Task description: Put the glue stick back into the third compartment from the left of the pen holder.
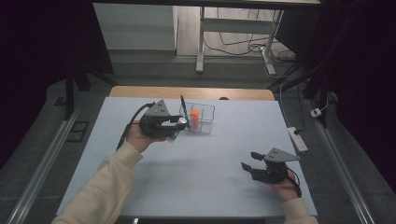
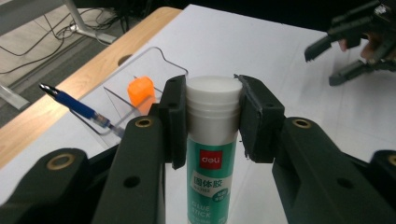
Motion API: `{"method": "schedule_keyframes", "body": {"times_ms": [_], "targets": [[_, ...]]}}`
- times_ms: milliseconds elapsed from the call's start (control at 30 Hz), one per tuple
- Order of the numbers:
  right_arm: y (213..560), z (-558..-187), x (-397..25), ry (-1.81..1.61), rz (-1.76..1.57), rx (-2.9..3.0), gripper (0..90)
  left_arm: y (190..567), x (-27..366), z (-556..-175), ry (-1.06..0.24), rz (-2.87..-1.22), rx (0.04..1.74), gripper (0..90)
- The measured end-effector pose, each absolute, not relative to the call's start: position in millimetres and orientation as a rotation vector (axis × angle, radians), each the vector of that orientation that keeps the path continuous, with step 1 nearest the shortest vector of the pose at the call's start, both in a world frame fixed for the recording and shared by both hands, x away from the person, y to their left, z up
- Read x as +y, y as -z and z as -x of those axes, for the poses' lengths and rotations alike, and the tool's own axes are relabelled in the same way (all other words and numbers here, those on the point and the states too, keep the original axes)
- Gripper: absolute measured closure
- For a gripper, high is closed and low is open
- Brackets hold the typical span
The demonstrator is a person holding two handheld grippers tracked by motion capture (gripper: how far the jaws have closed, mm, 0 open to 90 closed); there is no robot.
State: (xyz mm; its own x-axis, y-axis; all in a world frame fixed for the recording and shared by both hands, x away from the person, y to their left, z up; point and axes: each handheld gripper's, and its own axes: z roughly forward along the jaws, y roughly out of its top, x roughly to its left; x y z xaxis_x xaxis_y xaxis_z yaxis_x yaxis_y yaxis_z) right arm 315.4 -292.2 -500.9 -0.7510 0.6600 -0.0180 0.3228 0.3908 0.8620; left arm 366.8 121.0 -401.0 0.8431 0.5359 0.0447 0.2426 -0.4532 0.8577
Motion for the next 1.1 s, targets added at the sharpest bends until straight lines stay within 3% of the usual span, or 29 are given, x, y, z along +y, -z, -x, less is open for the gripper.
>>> {"method": "schedule_keyframes", "body": {"times_ms": [1100], "targets": [[500, -317, -298, -1.309, -0.865, 2.286, 37.5, 391, 54, -422, -0.387, -2.013, 0.571, 64.6]]}}
